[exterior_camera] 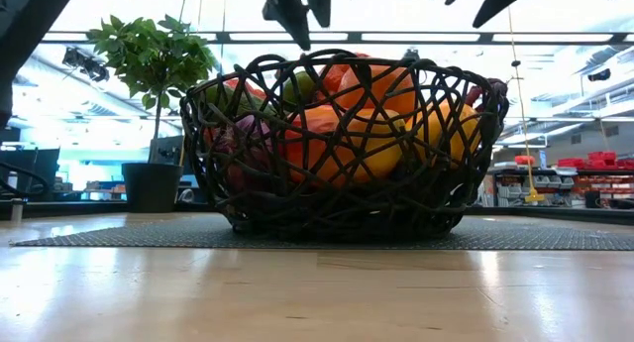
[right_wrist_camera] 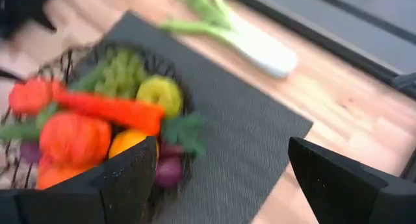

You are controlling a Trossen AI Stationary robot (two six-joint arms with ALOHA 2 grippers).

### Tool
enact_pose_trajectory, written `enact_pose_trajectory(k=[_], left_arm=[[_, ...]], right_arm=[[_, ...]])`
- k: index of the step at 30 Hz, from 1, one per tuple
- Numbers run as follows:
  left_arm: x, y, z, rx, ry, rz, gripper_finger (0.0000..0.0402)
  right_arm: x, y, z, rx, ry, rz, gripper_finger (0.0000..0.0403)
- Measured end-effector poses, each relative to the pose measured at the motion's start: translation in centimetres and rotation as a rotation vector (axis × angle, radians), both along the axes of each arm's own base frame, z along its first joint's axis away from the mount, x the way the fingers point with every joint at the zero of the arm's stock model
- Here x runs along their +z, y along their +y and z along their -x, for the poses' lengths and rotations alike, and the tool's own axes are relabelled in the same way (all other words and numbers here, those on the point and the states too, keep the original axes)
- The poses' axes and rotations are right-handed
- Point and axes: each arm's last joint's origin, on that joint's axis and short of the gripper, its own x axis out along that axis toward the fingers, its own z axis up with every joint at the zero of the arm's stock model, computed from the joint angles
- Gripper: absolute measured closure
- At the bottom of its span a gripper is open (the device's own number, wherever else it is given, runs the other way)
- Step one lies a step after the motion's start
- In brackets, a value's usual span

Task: Build produce basket
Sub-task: Put the green celery into the black wire basket

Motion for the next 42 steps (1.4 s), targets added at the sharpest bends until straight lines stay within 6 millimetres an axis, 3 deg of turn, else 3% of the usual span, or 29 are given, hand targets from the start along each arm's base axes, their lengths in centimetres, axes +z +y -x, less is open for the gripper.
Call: enact_pose_trajectory(k=[8,14,18,23,31,36,42], left_arm=[[6.2,0.7,3.3,0.092,-0.308,0.027,0.0153],[9.6,1.2,3.4,0.094,-0.607,0.075,0.0192],[10.0,1.2,3.0,0.047,-0.662,0.083,0.0219],[9.8,3.8,3.3,-0.007,-0.642,0.071,0.0244],[10.1,10.2,5.5,-0.083,-0.677,0.118,0.0264],[10.0,12.8,6.6,-0.141,-0.682,0.1,0.0266],[8.8,15.8,9.1,-0.136,-0.546,0.058,0.0255]], right_arm=[[0.3,0.3,-1.2,-0.046,-0.153,-0.003,0.0053],[-0.2,0.3,-1.9,-0.086,-0.21,-0.013,0.0053],[-0.4,-0.9,-2.2,-0.118,-0.212,-0.028,0.0053],[-0.5,-3.9,-2.4,-0.133,-0.182,-0.1,0.0053],[-1.3,-10.2,-3.4,-0.127,-0.149,-0.138,0.0053],[-4.0,-14.3,-4.8,-0.077,-0.03,-0.19,0.0053],[-8.1,-18.4,-6.5,0.014,0.133,-0.233,0.0053]])
